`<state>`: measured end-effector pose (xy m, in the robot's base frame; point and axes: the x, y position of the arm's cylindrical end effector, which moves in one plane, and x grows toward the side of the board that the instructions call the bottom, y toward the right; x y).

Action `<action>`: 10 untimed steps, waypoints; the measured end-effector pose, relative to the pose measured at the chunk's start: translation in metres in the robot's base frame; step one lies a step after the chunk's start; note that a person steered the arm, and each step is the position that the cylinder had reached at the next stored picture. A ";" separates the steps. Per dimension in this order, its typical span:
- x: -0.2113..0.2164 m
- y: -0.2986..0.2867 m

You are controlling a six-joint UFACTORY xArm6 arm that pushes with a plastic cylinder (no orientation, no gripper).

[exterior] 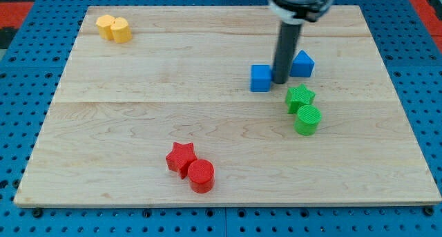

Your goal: Move the blue triangle perpendicular to the blue cube

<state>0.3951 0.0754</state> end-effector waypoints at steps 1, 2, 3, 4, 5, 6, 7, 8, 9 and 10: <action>-0.009 -0.047; -0.015 -0.080; -0.014 0.019; -0.014 0.043; -0.011 0.110; -0.024 0.147; -0.049 0.145; -0.061 0.134; -0.074 0.176; -0.075 0.095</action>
<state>0.3204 0.1704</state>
